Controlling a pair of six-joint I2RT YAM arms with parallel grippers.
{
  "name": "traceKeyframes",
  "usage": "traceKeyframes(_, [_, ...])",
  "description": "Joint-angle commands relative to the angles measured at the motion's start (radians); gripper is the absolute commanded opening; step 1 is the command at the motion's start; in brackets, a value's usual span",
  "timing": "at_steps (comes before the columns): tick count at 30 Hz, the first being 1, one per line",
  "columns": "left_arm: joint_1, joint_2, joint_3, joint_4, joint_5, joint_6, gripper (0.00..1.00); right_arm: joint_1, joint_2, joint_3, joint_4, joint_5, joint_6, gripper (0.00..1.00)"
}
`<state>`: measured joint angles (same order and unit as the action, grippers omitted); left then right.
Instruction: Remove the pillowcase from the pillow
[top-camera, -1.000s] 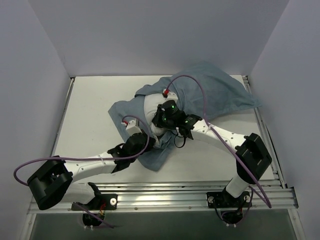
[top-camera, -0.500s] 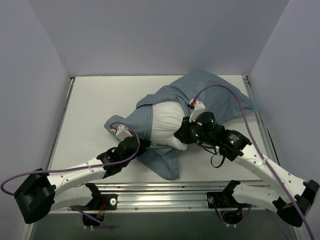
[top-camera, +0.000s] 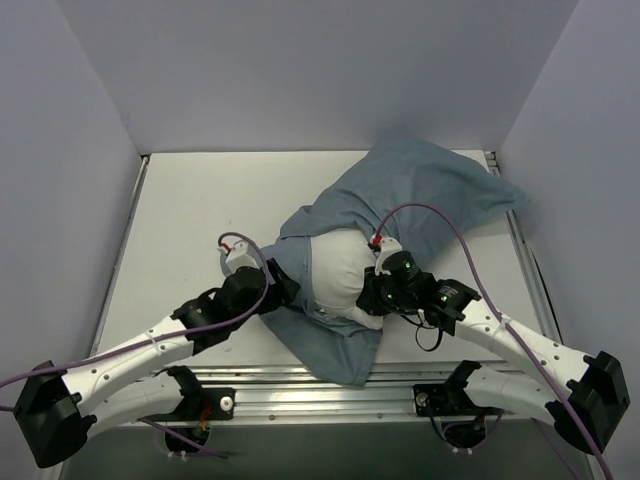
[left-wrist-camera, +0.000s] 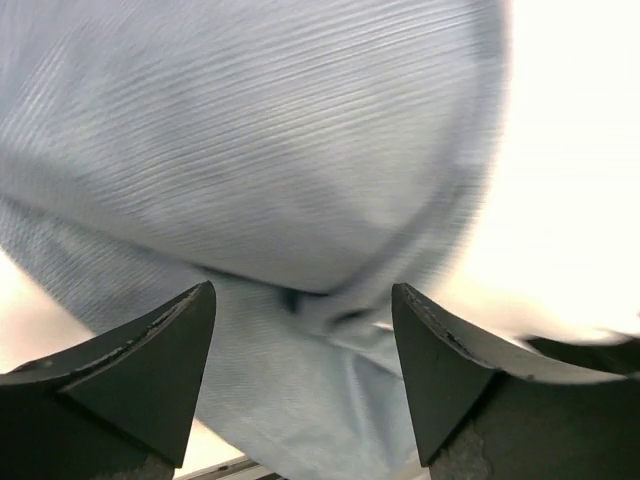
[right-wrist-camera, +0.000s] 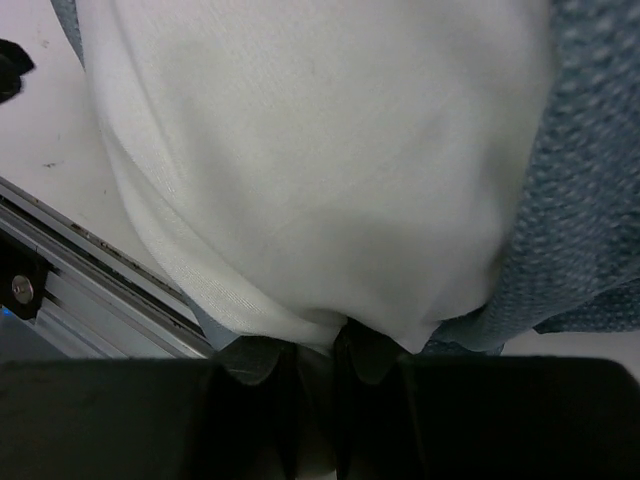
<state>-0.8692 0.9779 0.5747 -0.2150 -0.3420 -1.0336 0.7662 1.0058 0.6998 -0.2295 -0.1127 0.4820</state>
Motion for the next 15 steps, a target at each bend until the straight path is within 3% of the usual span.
traceKeyframes(1, [-0.007, -0.036, 0.152, -0.095, -0.029, 0.16, 0.8, -0.008, 0.02, 0.001, 0.122, 0.005, 0.004, 0.0])
traceKeyframes(9, [-0.008, 0.186, 0.345, -0.034, -0.095, 0.375, 0.79, -0.008, 0.054, 0.017, 0.157, 0.011, -0.008, 0.0])
traceKeyframes(15, [-0.002, 0.334, 0.393, 0.021, -0.183, 0.399, 0.68, -0.008, 0.054, 0.027, 0.164, 0.019, -0.013, 0.0])
